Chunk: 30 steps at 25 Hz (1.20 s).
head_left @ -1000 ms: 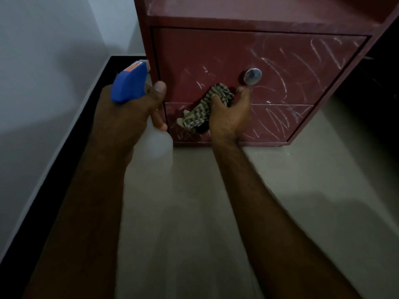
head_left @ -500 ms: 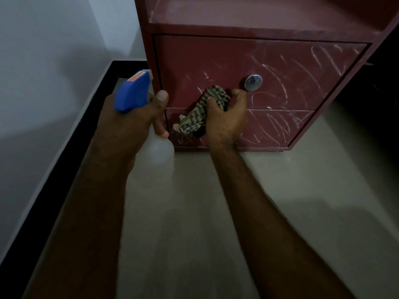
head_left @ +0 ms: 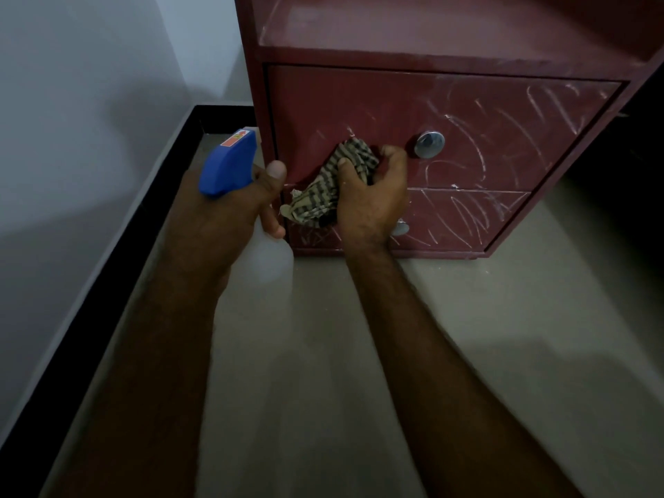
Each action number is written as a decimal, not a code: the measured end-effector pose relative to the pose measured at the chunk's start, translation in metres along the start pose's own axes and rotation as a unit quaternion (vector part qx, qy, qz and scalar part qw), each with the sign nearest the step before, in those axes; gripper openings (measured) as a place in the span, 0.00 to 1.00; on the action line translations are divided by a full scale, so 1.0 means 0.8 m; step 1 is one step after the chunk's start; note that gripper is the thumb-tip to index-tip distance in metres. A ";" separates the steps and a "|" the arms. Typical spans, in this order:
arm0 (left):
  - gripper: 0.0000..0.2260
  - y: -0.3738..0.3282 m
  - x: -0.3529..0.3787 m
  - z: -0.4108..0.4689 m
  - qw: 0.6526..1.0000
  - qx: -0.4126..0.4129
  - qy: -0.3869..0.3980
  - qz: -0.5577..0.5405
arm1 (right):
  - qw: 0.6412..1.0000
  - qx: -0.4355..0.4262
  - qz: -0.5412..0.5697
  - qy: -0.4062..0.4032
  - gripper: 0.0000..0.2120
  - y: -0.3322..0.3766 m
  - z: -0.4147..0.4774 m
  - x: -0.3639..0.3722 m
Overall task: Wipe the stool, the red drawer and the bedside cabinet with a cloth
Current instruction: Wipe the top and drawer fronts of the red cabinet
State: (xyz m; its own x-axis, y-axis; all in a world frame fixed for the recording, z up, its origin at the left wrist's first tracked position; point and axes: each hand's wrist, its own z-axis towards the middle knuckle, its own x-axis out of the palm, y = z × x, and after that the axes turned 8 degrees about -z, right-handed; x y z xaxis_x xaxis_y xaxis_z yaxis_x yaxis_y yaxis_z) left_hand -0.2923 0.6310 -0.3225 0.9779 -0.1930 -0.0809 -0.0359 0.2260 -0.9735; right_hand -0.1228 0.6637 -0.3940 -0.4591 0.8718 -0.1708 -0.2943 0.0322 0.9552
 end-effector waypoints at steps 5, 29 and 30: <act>0.07 0.001 -0.003 0.003 1.000 0.005 0.000 -0.023 | 0.999 0.032 -0.010 0.019 0.18 -0.024 -0.013 0.006; 0.12 -0.002 -0.016 0.004 0.999 0.008 -0.010 -0.033 | 0.999 0.030 0.000 0.016 0.19 0.011 -0.025 0.023; 0.10 0.000 -0.017 0.004 0.999 0.007 -0.014 -0.031 | 0.999 0.039 -0.003 0.017 0.19 0.008 -0.028 0.025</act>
State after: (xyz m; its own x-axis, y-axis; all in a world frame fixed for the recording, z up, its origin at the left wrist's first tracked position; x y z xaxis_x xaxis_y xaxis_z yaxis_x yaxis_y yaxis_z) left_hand -0.3049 0.6368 -0.3210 0.9834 -0.1810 -0.0139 0.0282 0.2278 -0.9733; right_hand -0.1525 0.6706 -0.3964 -0.4863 0.8544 -0.1829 -0.2321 0.0755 0.9698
